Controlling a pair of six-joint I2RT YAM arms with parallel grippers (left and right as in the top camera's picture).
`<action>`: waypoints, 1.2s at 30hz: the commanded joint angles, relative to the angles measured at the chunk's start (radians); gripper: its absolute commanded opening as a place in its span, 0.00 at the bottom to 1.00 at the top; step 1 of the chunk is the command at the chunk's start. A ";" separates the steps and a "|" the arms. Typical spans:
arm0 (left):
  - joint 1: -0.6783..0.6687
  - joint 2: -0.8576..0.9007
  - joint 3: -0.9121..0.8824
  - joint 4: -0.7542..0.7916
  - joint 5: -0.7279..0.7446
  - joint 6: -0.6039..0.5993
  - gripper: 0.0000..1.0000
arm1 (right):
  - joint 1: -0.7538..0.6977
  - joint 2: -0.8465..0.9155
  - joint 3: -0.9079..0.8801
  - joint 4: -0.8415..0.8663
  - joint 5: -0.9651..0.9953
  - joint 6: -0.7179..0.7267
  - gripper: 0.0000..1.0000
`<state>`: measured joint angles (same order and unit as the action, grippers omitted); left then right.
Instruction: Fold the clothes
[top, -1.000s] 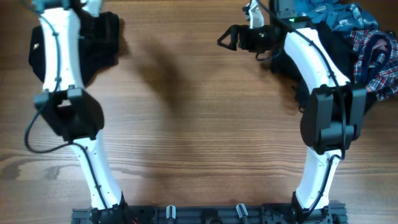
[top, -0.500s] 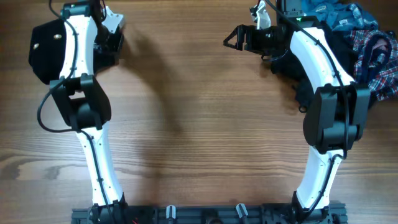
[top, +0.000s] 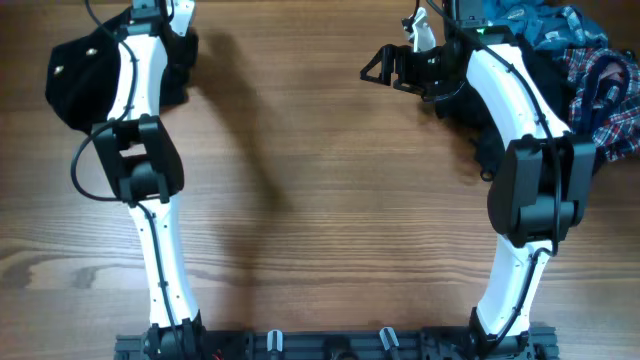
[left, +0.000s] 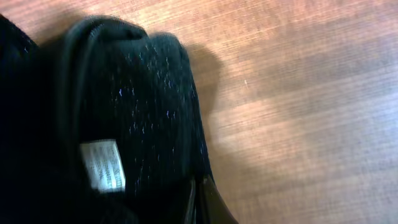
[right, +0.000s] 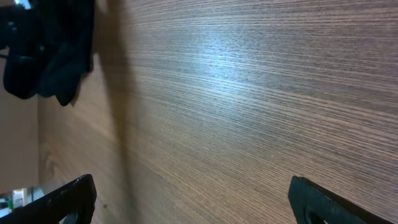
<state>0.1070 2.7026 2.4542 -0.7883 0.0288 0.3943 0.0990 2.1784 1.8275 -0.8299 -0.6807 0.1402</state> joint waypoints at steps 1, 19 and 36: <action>0.004 0.038 -0.001 0.045 -0.038 -0.084 0.04 | -0.001 -0.002 -0.002 0.001 -0.033 0.025 1.00; -0.063 -0.126 -0.001 -0.204 -0.008 -0.485 0.22 | -0.001 -0.002 -0.002 0.029 -0.035 0.045 1.00; -0.188 -0.183 -0.001 -0.126 -0.397 -0.417 0.45 | -0.001 -0.002 -0.002 0.052 -0.048 0.100 1.00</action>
<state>-0.0856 2.5122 2.4557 -0.9340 -0.2760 -0.0719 0.0990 2.1784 1.8275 -0.7837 -0.6960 0.2054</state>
